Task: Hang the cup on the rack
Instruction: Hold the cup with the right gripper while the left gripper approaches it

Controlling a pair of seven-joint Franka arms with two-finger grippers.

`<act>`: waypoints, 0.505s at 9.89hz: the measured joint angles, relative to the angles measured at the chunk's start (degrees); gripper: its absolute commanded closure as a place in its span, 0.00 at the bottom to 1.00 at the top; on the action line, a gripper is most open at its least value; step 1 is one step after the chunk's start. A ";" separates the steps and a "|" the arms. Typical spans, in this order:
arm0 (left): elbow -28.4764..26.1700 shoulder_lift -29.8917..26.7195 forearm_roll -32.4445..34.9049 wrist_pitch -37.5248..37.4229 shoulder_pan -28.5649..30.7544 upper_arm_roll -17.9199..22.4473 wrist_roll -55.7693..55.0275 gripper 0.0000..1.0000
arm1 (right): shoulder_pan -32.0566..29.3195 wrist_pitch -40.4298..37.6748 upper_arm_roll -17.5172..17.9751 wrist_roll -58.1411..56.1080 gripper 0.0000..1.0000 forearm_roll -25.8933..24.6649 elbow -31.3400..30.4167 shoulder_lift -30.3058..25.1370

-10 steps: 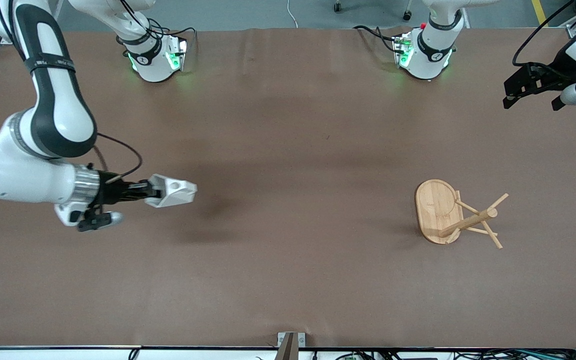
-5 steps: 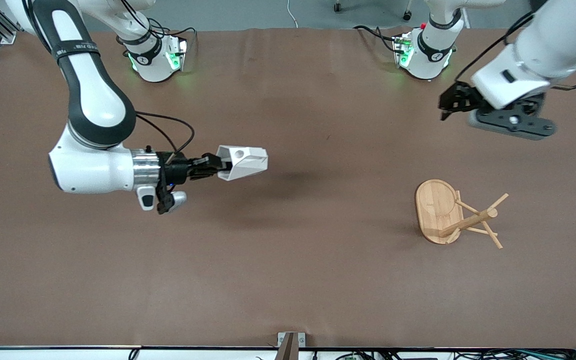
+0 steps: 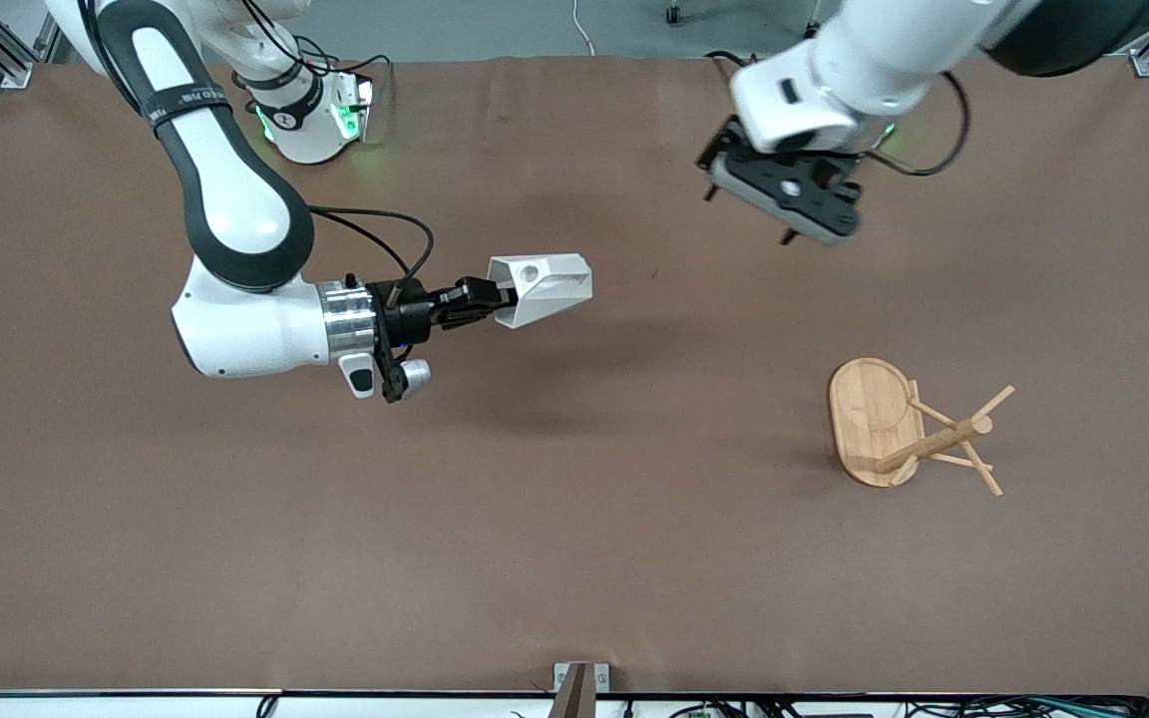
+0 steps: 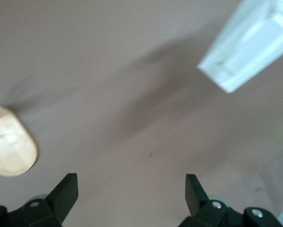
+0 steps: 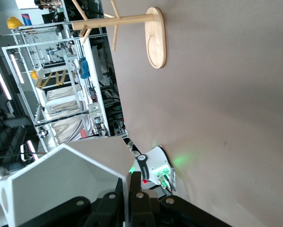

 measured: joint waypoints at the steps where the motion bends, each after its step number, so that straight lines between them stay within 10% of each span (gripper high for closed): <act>1: 0.00 0.54 0.00 1.63 -2.16 -0.03 0.05 0.00 | 0.00 0.00 0.11 -0.03 0.99 0.79 0.00 0.01; 5: -0.01 2.50 -0.92 11.60 -4.45 -0.20 6.48 0.00 | 0.01 0.05 1.19 -0.05 0.99 2.57 0.00 0.01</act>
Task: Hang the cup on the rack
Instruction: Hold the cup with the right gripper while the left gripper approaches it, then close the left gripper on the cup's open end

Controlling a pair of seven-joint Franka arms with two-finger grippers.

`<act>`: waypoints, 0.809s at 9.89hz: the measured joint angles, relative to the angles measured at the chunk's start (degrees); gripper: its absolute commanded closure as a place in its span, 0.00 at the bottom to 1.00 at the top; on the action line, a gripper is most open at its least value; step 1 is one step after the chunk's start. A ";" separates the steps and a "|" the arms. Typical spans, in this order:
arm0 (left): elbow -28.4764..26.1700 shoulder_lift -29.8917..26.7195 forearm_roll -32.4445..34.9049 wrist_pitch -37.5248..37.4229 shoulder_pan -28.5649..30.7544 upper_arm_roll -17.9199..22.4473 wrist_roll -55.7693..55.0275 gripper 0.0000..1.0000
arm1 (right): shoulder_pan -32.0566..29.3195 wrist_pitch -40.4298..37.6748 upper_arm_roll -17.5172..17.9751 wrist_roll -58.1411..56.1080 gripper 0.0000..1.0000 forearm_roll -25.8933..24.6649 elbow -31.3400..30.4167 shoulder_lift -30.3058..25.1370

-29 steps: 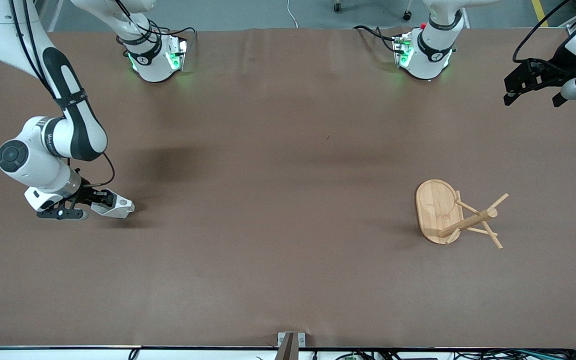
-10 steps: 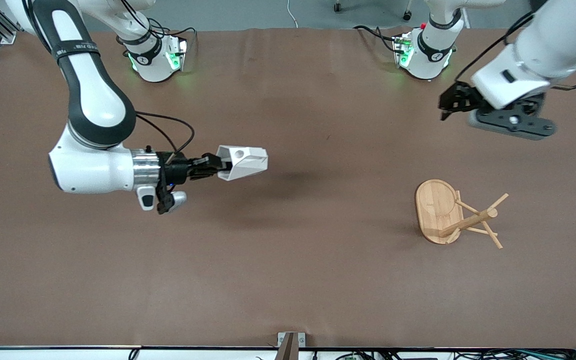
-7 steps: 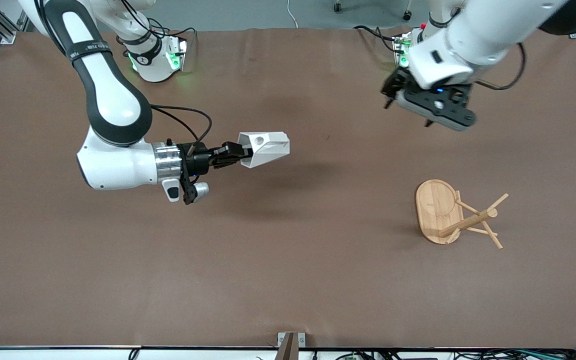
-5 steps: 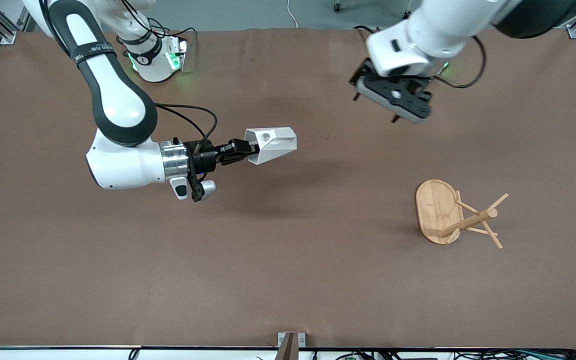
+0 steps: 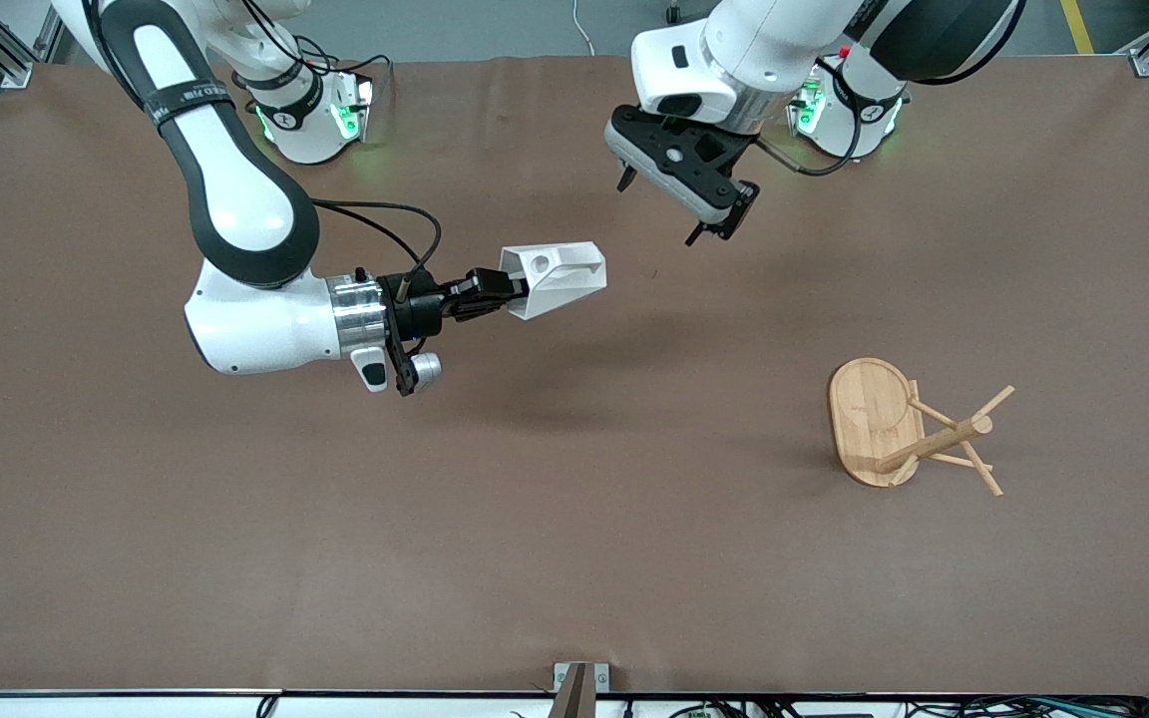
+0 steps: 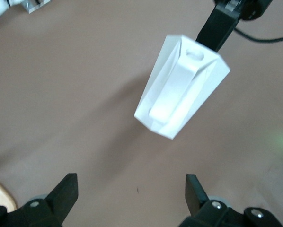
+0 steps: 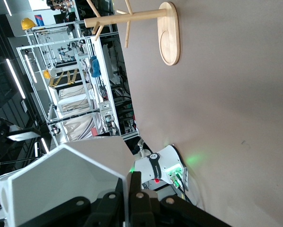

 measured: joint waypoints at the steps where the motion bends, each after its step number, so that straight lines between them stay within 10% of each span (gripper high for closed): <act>1: -0.01 0.87 -1.17 2.40 0.03 0.05 3.43 0.00 | -0.01 0.00 0.01 0.00 0.99 0.10 0.00 0.00; 8: 0.54 6.10 -6.10 5.36 0.11 -1.22 17.66 0.00 | 0.01 0.18 1.02 0.00 0.99 1.00 0.00 0.02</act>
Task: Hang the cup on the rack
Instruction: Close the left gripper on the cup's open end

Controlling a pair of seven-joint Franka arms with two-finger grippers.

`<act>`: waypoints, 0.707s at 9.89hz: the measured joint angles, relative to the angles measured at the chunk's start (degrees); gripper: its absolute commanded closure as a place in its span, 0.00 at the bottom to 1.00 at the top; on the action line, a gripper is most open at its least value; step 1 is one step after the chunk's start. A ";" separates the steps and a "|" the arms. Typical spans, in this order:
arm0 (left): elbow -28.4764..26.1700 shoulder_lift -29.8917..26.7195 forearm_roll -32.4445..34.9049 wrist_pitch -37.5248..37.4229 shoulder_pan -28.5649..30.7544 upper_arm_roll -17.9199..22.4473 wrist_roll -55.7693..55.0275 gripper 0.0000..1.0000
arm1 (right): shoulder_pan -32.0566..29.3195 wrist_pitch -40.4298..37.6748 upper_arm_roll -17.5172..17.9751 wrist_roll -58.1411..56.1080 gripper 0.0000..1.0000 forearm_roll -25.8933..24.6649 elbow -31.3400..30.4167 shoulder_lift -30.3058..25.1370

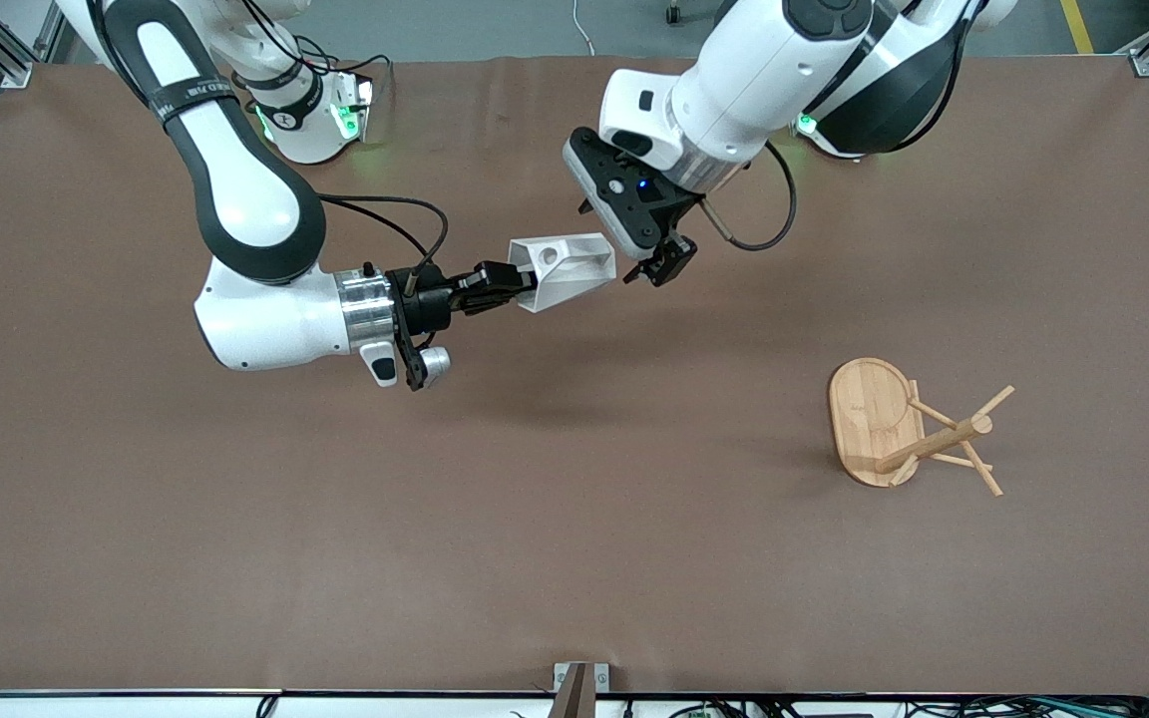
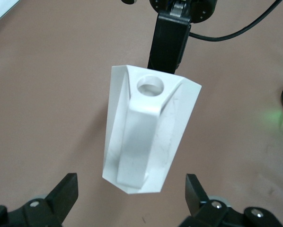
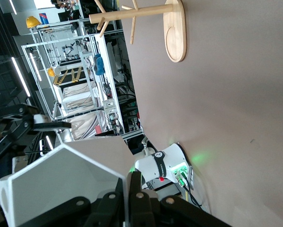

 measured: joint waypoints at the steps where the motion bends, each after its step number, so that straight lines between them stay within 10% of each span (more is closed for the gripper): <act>1: 0.44 0.77 0.00 0.02 -0.01 -0.02 0.82 0.00 | 0.00 0.00 0.01 0.00 0.99 0.03 0.00 0.00; 7: 2.00 3.73 -0.06 2.83 -0.93 -0.35 1.87 0.05 | -0.05 0.38 0.36 0.00 0.99 0.42 0.16 0.03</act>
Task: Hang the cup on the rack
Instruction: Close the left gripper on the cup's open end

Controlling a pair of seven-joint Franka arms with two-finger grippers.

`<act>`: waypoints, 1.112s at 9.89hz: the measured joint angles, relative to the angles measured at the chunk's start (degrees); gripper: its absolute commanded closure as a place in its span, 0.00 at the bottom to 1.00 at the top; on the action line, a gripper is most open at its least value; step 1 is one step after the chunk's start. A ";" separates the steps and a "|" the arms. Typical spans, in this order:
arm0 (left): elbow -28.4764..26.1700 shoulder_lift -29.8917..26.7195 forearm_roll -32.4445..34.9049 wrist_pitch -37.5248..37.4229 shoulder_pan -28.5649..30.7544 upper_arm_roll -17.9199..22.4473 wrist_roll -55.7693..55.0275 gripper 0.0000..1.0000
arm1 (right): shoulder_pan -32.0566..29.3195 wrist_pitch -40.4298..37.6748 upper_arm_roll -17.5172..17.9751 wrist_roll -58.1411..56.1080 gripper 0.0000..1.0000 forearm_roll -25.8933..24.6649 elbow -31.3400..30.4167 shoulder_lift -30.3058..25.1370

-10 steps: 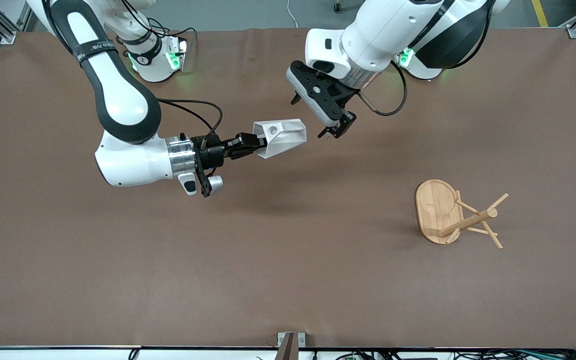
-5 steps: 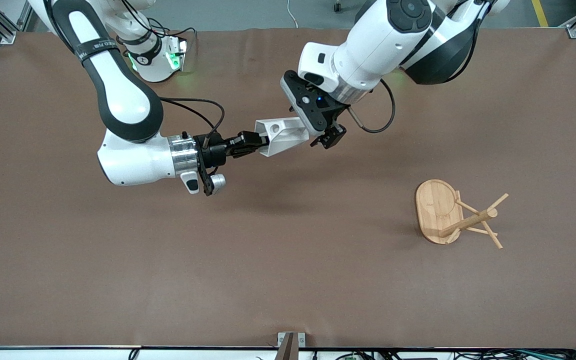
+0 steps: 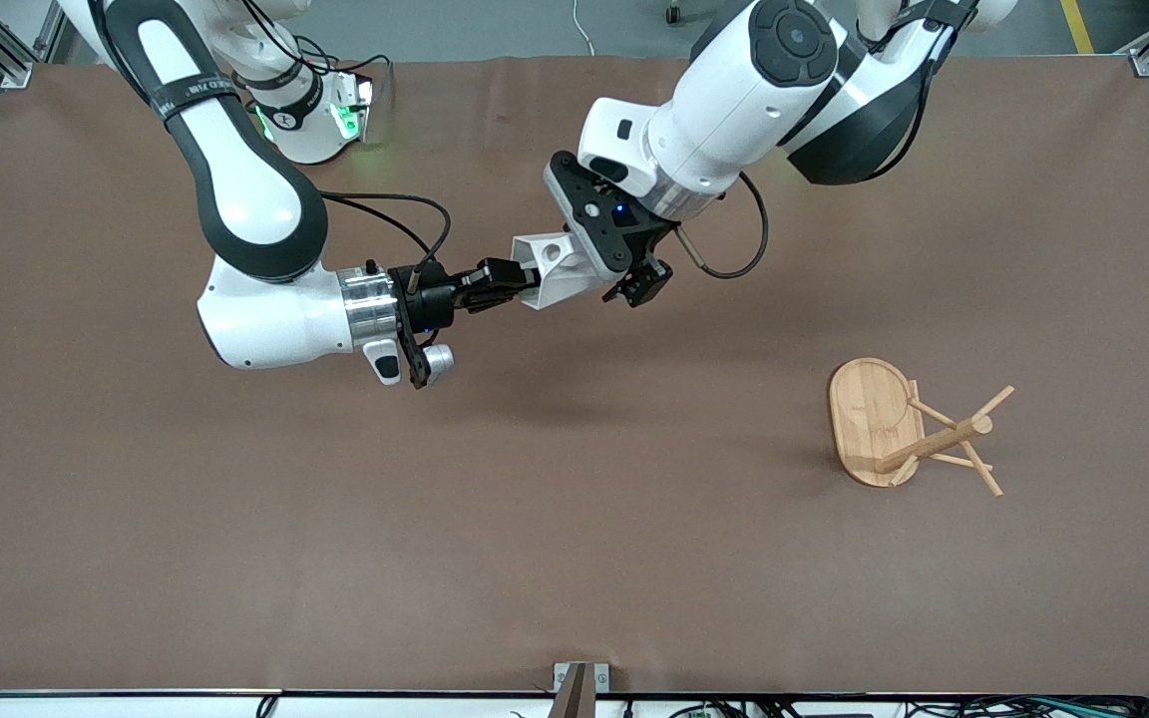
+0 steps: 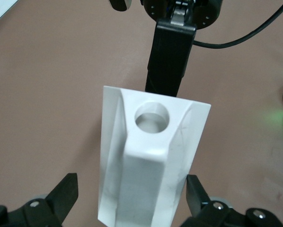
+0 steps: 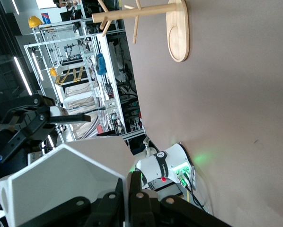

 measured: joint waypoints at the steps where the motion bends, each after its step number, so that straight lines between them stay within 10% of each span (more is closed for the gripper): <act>1: 0.01 0.40 -0.02 0.72 -0.31 -0.06 0.01 0.14 | -0.04 0.05 -0.01 0.00 0.99 0.05 0.02 0.00; 3: 0.04 0.81 -0.26 1.18 -0.61 -0.15 0.01 0.26 | -0.07 0.34 -0.02 0.00 0.99 0.10 -0.01 0.03; 6: 0.06 0.81 -0.42 1.07 -0.66 -0.20 0.20 0.92 | -0.14 0.36 -0.08 -0.03 0.99 0.08 -0.01 0.06; 9: 0.06 0.81 -0.43 1.07 -0.66 -0.20 0.20 1.00 | -0.15 0.36 -0.08 -0.02 0.95 0.08 -0.01 0.06; 10: 0.06 0.81 -0.43 1.07 -0.66 -0.20 0.20 1.00 | -0.15 0.36 -0.08 0.18 0.76 0.08 0.01 0.06; 11: 0.09 0.81 -0.44 1.08 -0.66 -0.20 0.20 1.00 | -0.18 0.29 -0.09 1.48 0.01 0.09 0.04 0.06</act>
